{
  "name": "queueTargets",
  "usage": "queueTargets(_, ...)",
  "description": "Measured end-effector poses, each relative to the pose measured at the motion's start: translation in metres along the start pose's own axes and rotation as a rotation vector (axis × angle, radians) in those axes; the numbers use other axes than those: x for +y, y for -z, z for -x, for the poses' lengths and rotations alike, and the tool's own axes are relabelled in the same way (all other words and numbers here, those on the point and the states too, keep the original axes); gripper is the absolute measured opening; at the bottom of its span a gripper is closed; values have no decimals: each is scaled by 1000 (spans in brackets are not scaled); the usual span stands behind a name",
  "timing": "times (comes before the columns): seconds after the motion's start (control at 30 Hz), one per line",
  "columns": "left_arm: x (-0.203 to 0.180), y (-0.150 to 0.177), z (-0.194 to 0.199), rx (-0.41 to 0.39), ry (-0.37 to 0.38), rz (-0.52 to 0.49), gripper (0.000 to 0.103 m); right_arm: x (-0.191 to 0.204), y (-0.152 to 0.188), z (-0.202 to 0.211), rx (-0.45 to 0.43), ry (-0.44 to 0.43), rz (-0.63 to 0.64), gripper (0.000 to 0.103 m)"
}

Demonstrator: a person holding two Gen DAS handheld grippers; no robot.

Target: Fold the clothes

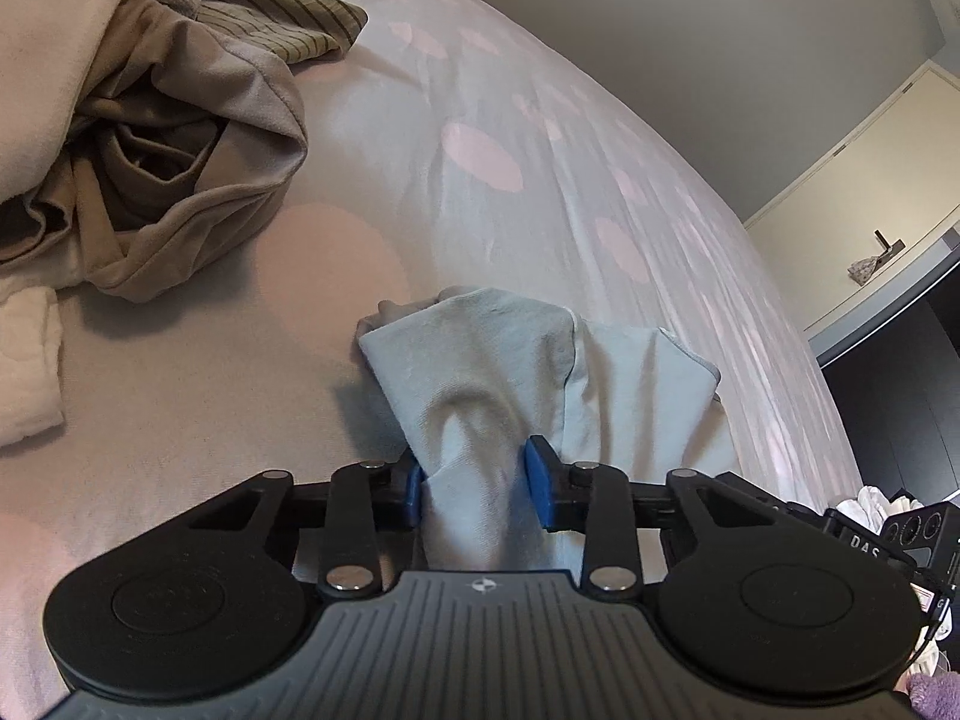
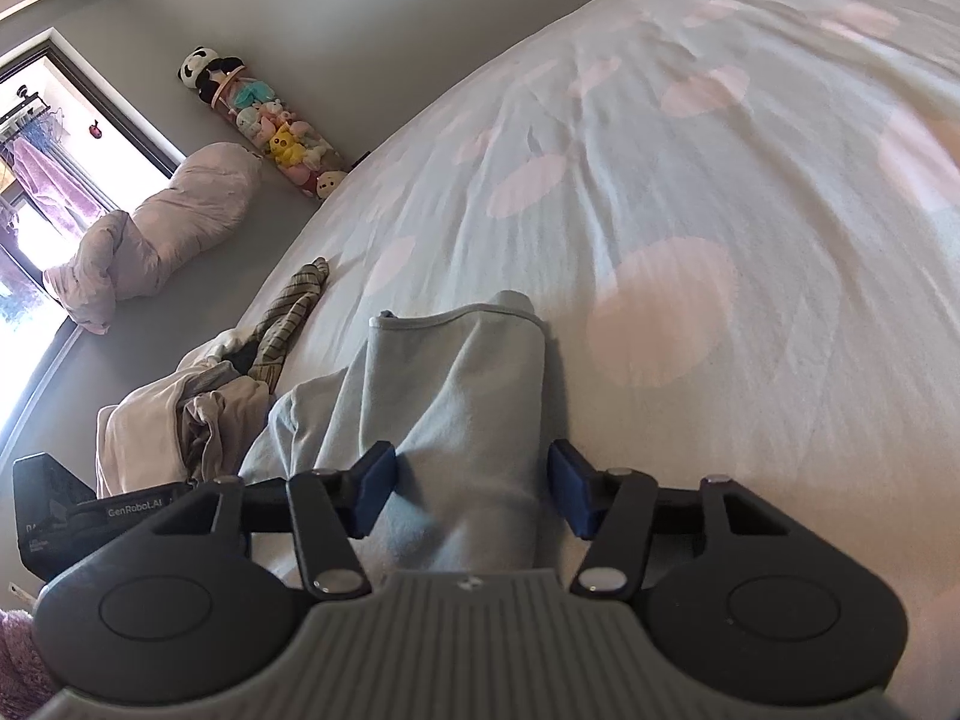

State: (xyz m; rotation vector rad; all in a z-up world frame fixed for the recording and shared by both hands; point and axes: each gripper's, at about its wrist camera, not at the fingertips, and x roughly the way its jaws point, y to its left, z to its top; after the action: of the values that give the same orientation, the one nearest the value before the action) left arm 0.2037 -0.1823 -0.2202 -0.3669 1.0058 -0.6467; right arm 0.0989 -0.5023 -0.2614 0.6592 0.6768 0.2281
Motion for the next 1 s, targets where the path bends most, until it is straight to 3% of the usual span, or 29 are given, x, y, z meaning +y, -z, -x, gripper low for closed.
queueTargets(0.17,-3,1,0,3,17,-10,20,-5,-6,-12,-2,-21,-16,30)
queueTargets(0.27,-8,1,1,-9,4,-39,18,-2,-6,-10,-11,-32,-2,21)
queueTargets(0.67,-48,9,44,-123,-28,-152,16,39,-6,27,-92,-47,135,16)
queueTargets(0.87,-88,14,85,-230,-14,-207,16,66,-11,69,-147,-72,166,15)
queueTargets(1.0,-128,13,112,-313,15,-269,16,84,-16,114,-231,-95,201,14)
